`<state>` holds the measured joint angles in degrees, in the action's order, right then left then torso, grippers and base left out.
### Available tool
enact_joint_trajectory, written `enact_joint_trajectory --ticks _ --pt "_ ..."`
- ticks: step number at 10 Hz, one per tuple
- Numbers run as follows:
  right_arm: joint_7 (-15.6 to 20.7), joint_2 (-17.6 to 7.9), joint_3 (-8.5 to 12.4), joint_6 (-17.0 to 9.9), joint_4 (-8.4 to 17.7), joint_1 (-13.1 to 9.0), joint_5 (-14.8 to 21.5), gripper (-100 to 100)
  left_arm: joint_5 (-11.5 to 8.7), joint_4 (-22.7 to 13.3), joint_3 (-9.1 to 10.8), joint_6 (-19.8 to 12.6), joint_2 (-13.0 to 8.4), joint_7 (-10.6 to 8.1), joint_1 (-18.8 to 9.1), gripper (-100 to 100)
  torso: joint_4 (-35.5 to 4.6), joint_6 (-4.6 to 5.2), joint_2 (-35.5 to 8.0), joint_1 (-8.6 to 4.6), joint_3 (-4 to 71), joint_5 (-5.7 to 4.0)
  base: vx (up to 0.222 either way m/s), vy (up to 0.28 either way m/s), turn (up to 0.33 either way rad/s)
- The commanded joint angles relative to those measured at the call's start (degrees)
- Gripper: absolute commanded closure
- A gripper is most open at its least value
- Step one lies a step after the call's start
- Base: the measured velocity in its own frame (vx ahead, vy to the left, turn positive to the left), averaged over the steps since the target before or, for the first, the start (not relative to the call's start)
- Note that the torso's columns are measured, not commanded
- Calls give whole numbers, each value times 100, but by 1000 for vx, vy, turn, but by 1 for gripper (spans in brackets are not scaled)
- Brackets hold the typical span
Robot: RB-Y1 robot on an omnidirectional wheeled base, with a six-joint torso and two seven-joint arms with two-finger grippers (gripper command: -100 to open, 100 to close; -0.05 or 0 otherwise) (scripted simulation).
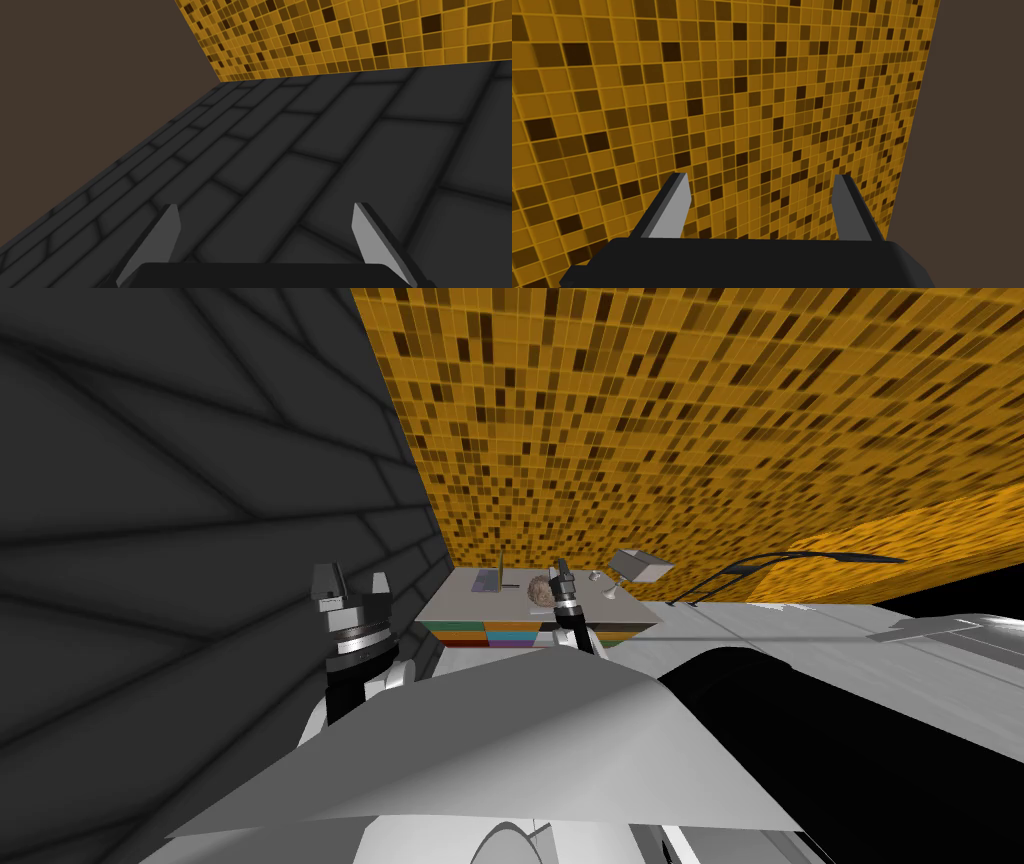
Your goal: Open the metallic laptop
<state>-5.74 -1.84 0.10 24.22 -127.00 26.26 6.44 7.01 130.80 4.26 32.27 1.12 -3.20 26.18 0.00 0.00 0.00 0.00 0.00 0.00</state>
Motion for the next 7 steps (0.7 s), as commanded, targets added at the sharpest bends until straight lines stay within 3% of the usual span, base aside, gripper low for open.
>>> enact_joint_trajectory --ticks 1,7 --pt "0 0 0 0 0 0 0 0 0 0 0 0 0 0 0 0 -235 0 -232 0 467 0 0 0 0" --pt "0 0 0 1 -2 0 0 0 0 1 0 0 0 0 0 0 -2691 0 -2692 0 5381 0 0 0 0"
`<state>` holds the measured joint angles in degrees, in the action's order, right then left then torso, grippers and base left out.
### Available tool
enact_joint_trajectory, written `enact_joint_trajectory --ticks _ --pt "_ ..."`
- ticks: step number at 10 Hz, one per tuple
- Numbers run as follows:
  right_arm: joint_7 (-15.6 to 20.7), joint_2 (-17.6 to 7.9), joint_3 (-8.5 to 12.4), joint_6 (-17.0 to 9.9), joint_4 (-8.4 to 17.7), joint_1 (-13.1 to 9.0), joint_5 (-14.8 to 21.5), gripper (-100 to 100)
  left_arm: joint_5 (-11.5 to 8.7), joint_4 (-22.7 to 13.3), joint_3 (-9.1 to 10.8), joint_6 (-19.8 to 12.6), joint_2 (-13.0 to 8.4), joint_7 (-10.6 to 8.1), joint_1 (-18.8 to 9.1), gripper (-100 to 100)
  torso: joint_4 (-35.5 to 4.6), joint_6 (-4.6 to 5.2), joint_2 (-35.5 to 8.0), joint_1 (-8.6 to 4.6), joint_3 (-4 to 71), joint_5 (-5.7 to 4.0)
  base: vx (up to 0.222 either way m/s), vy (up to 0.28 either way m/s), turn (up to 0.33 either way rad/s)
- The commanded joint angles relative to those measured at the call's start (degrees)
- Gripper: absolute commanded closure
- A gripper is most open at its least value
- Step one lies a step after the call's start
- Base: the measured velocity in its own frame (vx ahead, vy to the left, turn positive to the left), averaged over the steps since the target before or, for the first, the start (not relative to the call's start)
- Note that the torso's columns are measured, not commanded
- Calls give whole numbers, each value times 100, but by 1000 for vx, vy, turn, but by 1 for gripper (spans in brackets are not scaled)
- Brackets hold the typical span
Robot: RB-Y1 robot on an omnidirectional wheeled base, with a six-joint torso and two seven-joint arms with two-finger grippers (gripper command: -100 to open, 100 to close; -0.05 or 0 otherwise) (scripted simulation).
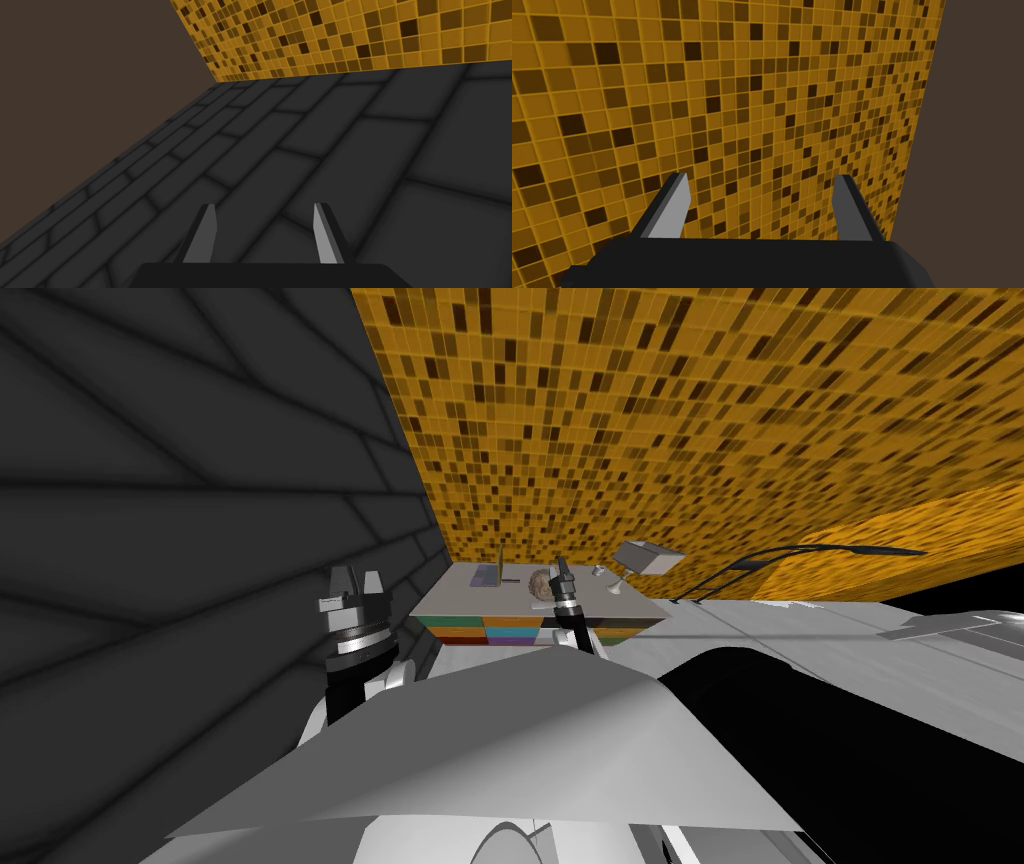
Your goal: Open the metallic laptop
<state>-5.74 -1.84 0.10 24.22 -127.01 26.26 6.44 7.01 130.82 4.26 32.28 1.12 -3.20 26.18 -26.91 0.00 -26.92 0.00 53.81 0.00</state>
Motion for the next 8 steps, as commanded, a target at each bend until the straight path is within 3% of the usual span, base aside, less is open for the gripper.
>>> enact_joint_trajectory --ticks 1,2,3,5,8 --pt "0 0 0 0 0 0 0 0 0 0 0 0 0 0 0 0 -423 0 -423 0 846 0 0 0 0" --pt "0 0 0 0 0 0 0 0 0 0 0 0 0 0 0 0 -846 0 -846 0 1691 0 0 0 0" --pt "78 -218 25 -51 78 -59 89 -100 0 0 0 0 0 0 0 0 -1269 0 -1269 0 2538 0 15 19 25" --pt "190 -398 61 -124 189 -143 218 -100 0 -2 0 0 0 0 1 0 -1513 0 -1512 7 3046 2 17 34 31" --pt "526 -678 169 -343 512 -394 604 -100 0 -2 -1 0 1 0 1 0 -1535 0 -1531 10 3078 3 33 74 51"
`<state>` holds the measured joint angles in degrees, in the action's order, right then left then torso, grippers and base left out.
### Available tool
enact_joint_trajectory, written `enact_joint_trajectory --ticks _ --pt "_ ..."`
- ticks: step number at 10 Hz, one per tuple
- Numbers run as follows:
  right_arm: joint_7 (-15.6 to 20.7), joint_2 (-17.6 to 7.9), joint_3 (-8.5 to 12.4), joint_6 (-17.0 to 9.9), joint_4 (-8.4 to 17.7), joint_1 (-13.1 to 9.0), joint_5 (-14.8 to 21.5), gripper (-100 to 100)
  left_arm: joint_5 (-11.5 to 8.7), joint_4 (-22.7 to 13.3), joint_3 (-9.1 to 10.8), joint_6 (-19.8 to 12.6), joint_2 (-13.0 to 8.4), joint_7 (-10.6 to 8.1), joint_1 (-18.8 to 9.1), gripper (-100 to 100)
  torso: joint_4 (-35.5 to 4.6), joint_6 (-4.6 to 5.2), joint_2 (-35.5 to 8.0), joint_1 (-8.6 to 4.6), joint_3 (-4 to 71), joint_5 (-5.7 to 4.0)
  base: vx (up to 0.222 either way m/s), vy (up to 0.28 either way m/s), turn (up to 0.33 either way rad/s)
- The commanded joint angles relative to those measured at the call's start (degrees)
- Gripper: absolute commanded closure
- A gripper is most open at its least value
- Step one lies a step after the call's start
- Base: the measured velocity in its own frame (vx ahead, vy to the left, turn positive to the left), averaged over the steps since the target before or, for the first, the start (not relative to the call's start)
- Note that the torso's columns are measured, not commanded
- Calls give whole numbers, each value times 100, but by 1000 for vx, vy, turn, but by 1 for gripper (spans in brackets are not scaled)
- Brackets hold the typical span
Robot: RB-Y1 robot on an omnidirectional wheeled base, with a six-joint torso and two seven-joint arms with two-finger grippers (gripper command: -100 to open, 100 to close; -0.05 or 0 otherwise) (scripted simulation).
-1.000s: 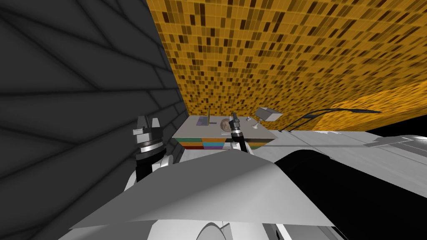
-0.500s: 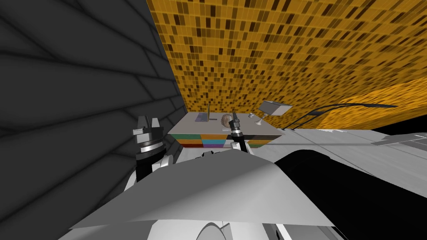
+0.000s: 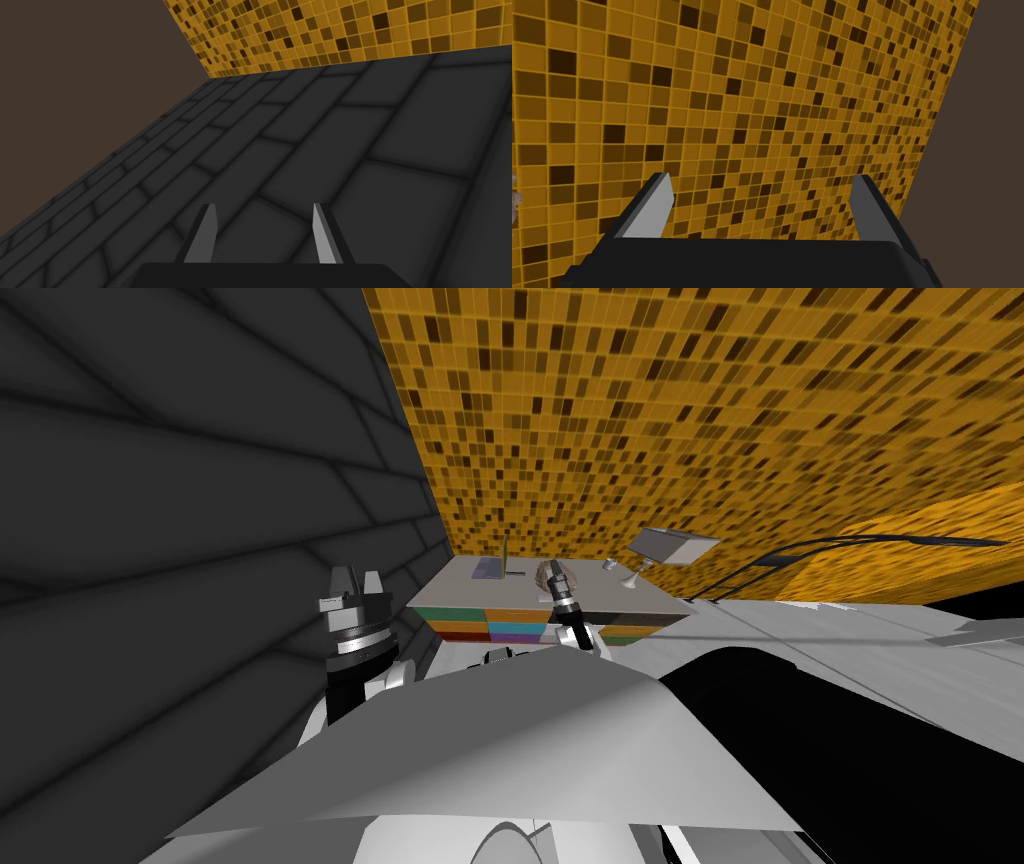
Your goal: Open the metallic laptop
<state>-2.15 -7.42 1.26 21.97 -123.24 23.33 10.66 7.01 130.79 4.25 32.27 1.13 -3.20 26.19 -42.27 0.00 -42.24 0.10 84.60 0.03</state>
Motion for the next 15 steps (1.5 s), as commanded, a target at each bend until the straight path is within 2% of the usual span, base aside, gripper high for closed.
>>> enact_joint_trajectory --ticks 1,9,10,15 --pt "271 -176 87 -184 230 -178 302 -100 0 0 0 0 0 0 0 0 -2 0 -5 -8 -3 -2 37 78 36" --pt "1281 -546 414 -825 1110 -917 1473 -100 0 0 0 0 0 0 0 0 -1 0 -4 -7 -2 -2 43 87 60" --pt "1281 -546 414 -825 1110 -917 1473 -100 0 0 0 0 0 0 0 0 -2 0 -5 -8 -3 -2 34 67 23" --pt "2002 -829 646 -1295 1815 -1458 2300 -100 0 0 0 0 0 0 0 0 -1 0 -1 -1 0 0 47 84 65"
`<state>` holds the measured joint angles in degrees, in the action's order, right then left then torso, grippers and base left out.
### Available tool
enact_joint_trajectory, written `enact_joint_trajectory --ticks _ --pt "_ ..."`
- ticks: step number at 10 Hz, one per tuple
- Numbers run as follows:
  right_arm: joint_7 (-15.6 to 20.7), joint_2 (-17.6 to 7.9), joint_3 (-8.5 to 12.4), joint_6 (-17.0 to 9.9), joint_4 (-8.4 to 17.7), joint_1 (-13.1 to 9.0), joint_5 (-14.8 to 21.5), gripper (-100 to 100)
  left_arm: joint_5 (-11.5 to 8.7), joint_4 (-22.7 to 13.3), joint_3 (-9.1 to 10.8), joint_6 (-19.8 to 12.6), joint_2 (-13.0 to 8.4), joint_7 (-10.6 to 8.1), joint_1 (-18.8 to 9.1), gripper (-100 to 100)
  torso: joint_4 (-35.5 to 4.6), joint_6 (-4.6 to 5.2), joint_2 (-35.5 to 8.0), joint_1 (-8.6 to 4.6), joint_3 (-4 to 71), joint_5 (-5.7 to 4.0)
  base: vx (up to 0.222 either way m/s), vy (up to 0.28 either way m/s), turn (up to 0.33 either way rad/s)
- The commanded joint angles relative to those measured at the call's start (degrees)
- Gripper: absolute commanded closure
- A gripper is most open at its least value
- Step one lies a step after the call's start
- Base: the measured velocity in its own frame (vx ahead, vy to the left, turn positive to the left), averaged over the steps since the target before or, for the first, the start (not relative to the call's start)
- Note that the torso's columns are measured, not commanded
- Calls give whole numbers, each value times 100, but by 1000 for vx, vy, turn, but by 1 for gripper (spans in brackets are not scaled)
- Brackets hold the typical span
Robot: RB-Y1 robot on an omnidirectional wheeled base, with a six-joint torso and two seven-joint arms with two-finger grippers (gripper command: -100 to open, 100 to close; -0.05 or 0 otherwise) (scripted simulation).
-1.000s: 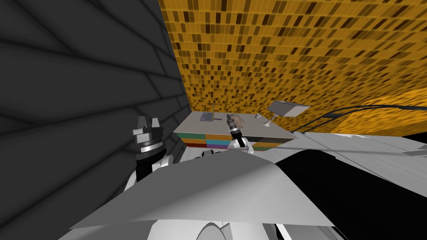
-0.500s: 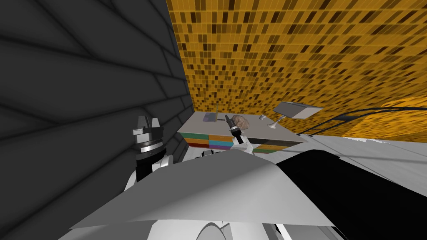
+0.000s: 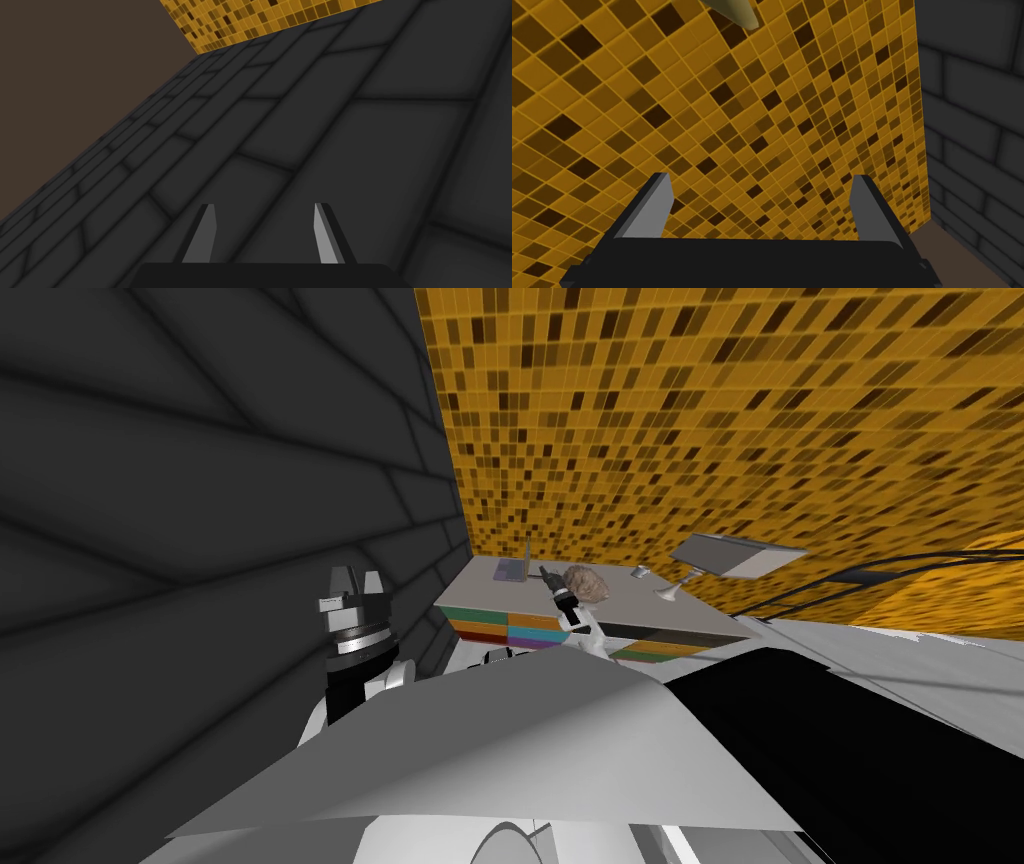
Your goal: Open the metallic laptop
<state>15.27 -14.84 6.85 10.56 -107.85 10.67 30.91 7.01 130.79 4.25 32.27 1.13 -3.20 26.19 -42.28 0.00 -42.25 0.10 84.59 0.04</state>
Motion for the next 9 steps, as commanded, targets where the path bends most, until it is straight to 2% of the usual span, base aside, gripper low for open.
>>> enact_joint_trajectory --ticks 1,5,6,9 --pt "408 -150 134 -252 434 -304 444 -100 0 0 0 0 0 0 0 0 0 0 1 -10 0 -4 63 90 59" --pt "995 -430 321 -650 1063 -761 1108 -100 0 0 0 0 0 0 0 0 -1 1 -6 -8 -4 -3 59 103 69" --pt "995 -430 321 -650 1097 -761 1108 -100 0 0 0 0 0 0 0 0 -2 0 -6 -14 -4 -5 34 56 26" --pt "1413 -661 454 -937 1588 -1089 1579 -100 0 0 1 0 -1 0 0 0 -1 1 -4 -10 -3 -4 34 61 57"
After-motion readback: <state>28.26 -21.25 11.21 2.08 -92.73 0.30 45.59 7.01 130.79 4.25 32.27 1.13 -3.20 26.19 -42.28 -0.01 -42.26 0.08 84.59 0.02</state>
